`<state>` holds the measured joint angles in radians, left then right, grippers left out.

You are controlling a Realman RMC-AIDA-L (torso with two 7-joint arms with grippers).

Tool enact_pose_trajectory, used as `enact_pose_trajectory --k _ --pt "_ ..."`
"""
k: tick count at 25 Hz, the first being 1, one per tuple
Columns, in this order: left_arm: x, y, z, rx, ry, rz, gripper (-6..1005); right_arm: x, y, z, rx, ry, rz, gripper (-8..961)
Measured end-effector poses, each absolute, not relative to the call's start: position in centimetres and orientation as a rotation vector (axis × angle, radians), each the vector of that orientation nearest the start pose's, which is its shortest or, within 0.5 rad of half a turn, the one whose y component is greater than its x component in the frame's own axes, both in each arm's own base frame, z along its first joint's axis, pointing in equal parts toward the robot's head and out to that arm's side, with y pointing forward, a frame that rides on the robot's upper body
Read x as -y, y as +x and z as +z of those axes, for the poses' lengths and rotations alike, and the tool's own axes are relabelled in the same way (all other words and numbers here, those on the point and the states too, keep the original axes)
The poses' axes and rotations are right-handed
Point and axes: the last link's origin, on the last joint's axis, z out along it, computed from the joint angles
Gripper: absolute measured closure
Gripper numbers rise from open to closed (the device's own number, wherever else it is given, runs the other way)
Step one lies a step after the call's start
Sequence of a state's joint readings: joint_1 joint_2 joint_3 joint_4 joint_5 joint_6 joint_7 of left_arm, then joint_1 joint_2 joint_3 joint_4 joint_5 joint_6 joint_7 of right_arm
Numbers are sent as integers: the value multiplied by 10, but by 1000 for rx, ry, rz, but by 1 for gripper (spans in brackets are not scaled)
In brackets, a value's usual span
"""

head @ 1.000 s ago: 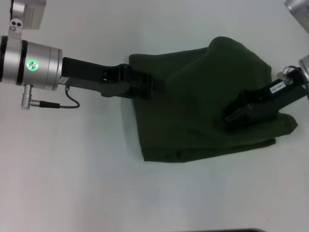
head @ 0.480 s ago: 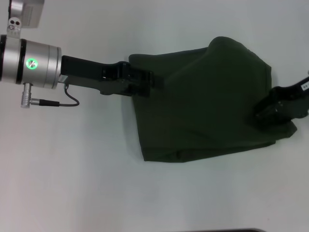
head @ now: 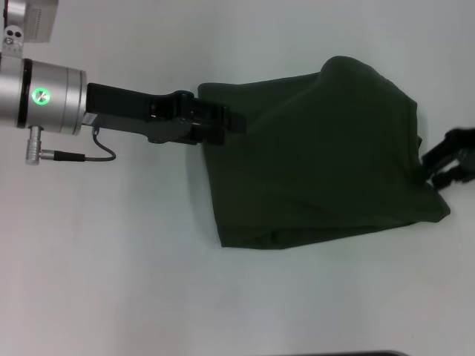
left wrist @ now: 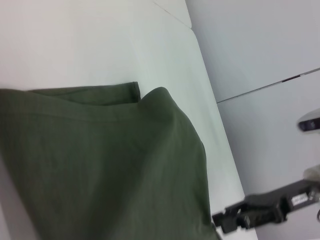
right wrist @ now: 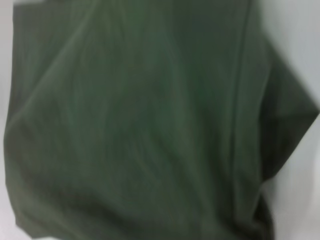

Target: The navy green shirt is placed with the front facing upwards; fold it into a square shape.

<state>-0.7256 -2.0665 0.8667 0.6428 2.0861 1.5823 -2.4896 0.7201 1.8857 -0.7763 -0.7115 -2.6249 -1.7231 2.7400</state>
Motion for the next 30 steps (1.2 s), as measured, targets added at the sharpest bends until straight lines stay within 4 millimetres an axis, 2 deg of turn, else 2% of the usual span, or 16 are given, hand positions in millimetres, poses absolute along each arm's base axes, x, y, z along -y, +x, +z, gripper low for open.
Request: enact_pose_trajectory --k 6,11,16,23,26,30 --pt "-355 -199 -26 1955 -2589 -482 418 -361 277 90 -2080 -2115 -132 516" --pt "-355 -198 -25 1958 -2586 -485 417 -372 244 93 -2063 -2258 99 515" --pt "-358 -199 -21 1960 -2570 -516 417 -386 219 72 -1995 -2337 183 516" --pt "-358 -200 -15 1979 -2568 -500 417 -396 199 32 -1881 -2392 89 515" --pt "-355 -199 -16 1996 -2588 -468 418 -396 194 23 -1862 -2413 42 515" --pt "-351 -198 -17 2019 -2609 -435 418 -396 191 21 -1859 -2423 35 516"
